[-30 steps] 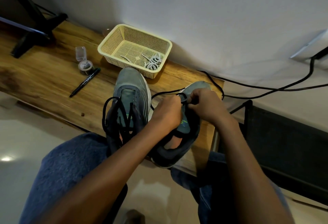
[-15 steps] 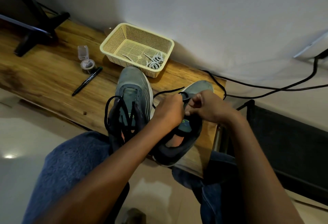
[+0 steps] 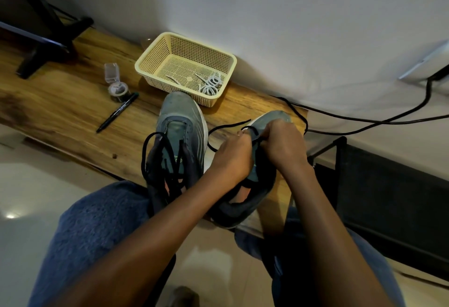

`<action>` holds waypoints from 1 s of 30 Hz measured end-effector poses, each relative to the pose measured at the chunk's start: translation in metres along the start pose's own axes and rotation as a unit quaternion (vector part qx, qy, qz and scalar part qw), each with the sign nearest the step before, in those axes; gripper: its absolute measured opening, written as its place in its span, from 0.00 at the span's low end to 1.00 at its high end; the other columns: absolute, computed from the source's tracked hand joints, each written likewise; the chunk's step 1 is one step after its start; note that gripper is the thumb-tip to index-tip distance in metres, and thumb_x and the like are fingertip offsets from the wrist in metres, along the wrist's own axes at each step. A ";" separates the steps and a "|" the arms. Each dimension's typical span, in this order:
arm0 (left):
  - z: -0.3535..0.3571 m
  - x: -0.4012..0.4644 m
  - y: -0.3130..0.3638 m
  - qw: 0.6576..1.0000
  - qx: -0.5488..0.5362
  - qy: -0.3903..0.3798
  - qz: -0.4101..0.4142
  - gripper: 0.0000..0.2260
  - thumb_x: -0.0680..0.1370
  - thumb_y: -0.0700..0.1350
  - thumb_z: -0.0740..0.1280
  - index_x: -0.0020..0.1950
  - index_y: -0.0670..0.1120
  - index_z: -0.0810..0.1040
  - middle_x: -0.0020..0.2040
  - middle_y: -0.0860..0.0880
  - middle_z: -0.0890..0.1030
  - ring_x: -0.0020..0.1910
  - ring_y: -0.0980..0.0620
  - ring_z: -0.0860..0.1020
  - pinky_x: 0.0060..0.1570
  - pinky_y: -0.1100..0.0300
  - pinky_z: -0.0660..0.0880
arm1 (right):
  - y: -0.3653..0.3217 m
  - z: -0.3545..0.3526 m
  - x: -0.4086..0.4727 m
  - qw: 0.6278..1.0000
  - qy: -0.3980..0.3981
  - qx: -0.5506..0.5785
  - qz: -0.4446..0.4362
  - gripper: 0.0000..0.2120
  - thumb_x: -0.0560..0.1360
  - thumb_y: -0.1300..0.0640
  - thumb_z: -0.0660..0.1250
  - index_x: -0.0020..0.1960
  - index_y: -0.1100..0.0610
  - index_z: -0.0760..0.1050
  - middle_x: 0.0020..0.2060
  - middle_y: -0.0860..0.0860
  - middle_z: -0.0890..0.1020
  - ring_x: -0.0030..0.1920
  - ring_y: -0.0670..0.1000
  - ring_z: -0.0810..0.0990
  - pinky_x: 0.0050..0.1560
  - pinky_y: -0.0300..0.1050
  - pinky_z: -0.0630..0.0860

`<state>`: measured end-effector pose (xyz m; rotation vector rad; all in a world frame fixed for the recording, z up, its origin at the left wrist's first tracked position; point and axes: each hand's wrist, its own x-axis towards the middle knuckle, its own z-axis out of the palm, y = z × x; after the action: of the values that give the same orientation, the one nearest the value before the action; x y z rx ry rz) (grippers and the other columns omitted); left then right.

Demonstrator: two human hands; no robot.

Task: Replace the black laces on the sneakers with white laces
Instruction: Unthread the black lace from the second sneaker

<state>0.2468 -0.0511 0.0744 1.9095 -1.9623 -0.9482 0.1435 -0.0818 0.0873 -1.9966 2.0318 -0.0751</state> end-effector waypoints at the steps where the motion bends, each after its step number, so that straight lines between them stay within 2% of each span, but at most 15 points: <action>1: 0.000 -0.001 0.000 1.000 -0.004 0.003 -0.002 0.13 0.79 0.37 0.62 0.64 0.42 0.71 0.55 0.41 0.78 0.54 0.40 0.77 0.48 0.50 0.73 | 0.002 -0.003 0.001 0.999 -0.025 0.035 0.005 0.06 0.75 0.62 0.67 0.48 0.63 0.80 0.43 0.57 0.82 0.46 0.56 0.80 0.45 0.49 0.78; 3: -0.002 -0.001 0.001 1.000 -0.012 0.013 -0.009 0.13 0.78 0.37 0.63 0.62 0.42 0.72 0.55 0.41 0.78 0.55 0.40 0.77 0.49 0.49 0.73 | 0.006 -0.013 0.001 0.985 -0.099 0.143 -0.003 0.07 0.74 0.63 0.67 0.42 0.68 0.78 0.35 0.56 0.78 0.37 0.53 0.75 0.35 0.43 0.72; 5: -0.004 -0.002 0.001 1.000 -0.011 0.023 -0.013 0.12 0.78 0.37 0.63 0.61 0.42 0.72 0.55 0.40 0.78 0.55 0.39 0.77 0.49 0.48 0.74 | 0.013 -0.028 -0.003 0.955 -0.174 0.237 -0.036 0.06 0.74 0.67 0.66 0.42 0.70 0.79 0.33 0.55 0.78 0.34 0.47 0.74 0.34 0.38 0.70; 7: -0.005 -0.003 0.002 1.000 -0.005 0.025 -0.010 0.12 0.79 0.37 0.62 0.62 0.41 0.71 0.56 0.39 0.77 0.56 0.39 0.76 0.50 0.48 0.73 | 0.021 -0.038 -0.007 0.936 -0.236 0.253 -0.066 0.05 0.74 0.68 0.66 0.45 0.66 0.81 0.36 0.51 0.82 0.33 0.39 0.77 0.37 0.32 0.73; 9: -0.005 -0.003 0.005 1.000 0.001 0.015 -0.009 0.13 0.79 0.37 0.62 0.64 0.41 0.70 0.58 0.40 0.77 0.57 0.40 0.76 0.49 0.50 0.72 | 0.023 -0.041 -0.008 0.941 -0.253 0.217 -0.067 0.06 0.76 0.66 0.66 0.47 0.65 0.81 0.39 0.51 0.83 0.34 0.37 0.78 0.35 0.26 0.72; 11: -0.005 -0.003 0.007 1.000 0.003 0.001 -0.016 0.15 0.80 0.38 0.62 0.66 0.41 0.68 0.59 0.40 0.76 0.59 0.40 0.75 0.46 0.52 0.69 | 0.021 -0.036 -0.007 0.961 -0.226 0.144 -0.067 0.07 0.77 0.59 0.67 0.43 0.61 0.80 0.38 0.52 0.82 0.36 0.44 0.76 0.30 0.29 0.68; 13: -0.006 -0.003 0.008 1.000 -0.002 -0.006 -0.021 0.15 0.80 0.38 0.61 0.67 0.42 0.67 0.60 0.41 0.76 0.59 0.41 0.75 0.46 0.54 0.67 | 0.015 -0.027 -0.006 0.979 -0.187 0.053 -0.057 0.10 0.75 0.51 0.69 0.39 0.57 0.76 0.37 0.51 0.79 0.38 0.47 0.74 0.31 0.36 0.64; 16: -0.007 -0.003 0.008 1.000 0.000 -0.009 -0.013 0.18 0.80 0.37 0.60 0.69 0.41 0.65 0.61 0.41 0.74 0.61 0.42 0.74 0.48 0.54 0.69 | 0.007 -0.013 -0.004 0.994 -0.105 -0.017 -0.008 0.16 0.72 0.44 0.71 0.48 0.57 0.79 0.46 0.52 0.81 0.52 0.52 0.74 0.44 0.43 0.64; 17: -0.007 -0.003 0.007 1.000 0.003 -0.015 -0.010 0.19 0.79 0.36 0.61 0.70 0.41 0.65 0.63 0.41 0.73 0.61 0.42 0.73 0.50 0.53 0.70 | 0.005 -0.010 -0.004 0.996 -0.079 -0.029 0.000 0.16 0.72 0.44 0.71 0.50 0.56 0.79 0.47 0.52 0.81 0.56 0.54 0.74 0.48 0.47 0.62; 19: -0.007 -0.004 0.008 1.000 0.008 -0.029 -0.007 0.20 0.79 0.36 0.61 0.70 0.41 0.63 0.64 0.41 0.72 0.62 0.42 0.73 0.53 0.52 0.70 | 0.001 -0.005 -0.003 0.998 -0.037 -0.042 0.014 0.14 0.74 0.46 0.69 0.51 0.56 0.79 0.49 0.54 0.81 0.59 0.56 0.74 0.49 0.49 0.60; 22: -0.006 -0.003 0.007 0.999 0.014 -0.038 -0.004 0.23 0.78 0.36 0.62 0.72 0.41 0.61 0.66 0.42 0.70 0.63 0.42 0.71 0.56 0.50 0.71 | -0.002 0.003 -0.001 0.999 0.011 -0.041 0.024 0.07 0.76 0.55 0.68 0.50 0.58 0.80 0.47 0.56 0.81 0.57 0.58 0.75 0.51 0.49 0.66; 24: -0.006 -0.002 0.007 0.999 0.021 -0.044 -0.005 0.27 0.78 0.35 0.63 0.74 0.40 0.58 0.68 0.42 0.68 0.66 0.42 0.70 0.59 0.51 0.70 | 0.000 0.008 0.002 0.999 0.019 -0.001 0.029 0.05 0.75 0.58 0.68 0.46 0.60 0.80 0.44 0.57 0.81 0.52 0.58 0.78 0.51 0.51 0.72; 26: -0.005 -0.001 0.005 0.999 0.026 -0.045 -0.005 0.30 0.76 0.34 0.65 0.75 0.40 0.57 0.70 0.42 0.66 0.67 0.43 0.68 0.60 0.51 0.70 | 0.004 0.003 0.003 0.994 -0.035 0.102 0.035 0.06 0.73 0.60 0.68 0.40 0.61 0.76 0.37 0.57 0.79 0.42 0.54 0.78 0.44 0.50 0.74; 28: -0.005 -0.001 0.003 0.999 0.029 -0.041 -0.002 0.30 0.75 0.32 0.65 0.75 0.40 0.57 0.71 0.42 0.65 0.69 0.42 0.67 0.62 0.51 0.70 | 0.010 -0.015 0.000 0.965 -0.163 0.205 -0.009 0.07 0.72 0.64 0.67 0.36 0.60 0.72 0.31 0.56 0.73 0.32 0.49 0.72 0.35 0.46 0.70; 30: -0.005 -0.001 0.001 0.999 0.030 -0.039 -0.007 0.29 0.76 0.32 0.63 0.75 0.40 0.56 0.72 0.41 0.63 0.69 0.41 0.65 0.62 0.50 0.69 | 0.015 -0.034 -0.007 0.931 -0.276 0.223 -0.082 0.06 0.72 0.67 0.67 0.36 0.62 0.76 0.30 0.53 0.76 0.30 0.45 0.73 0.34 0.39 0.71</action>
<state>0.2490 -0.0521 0.0791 1.9493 -2.0461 -0.9922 0.1212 -0.0800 0.1174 -1.6524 1.3497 -0.0054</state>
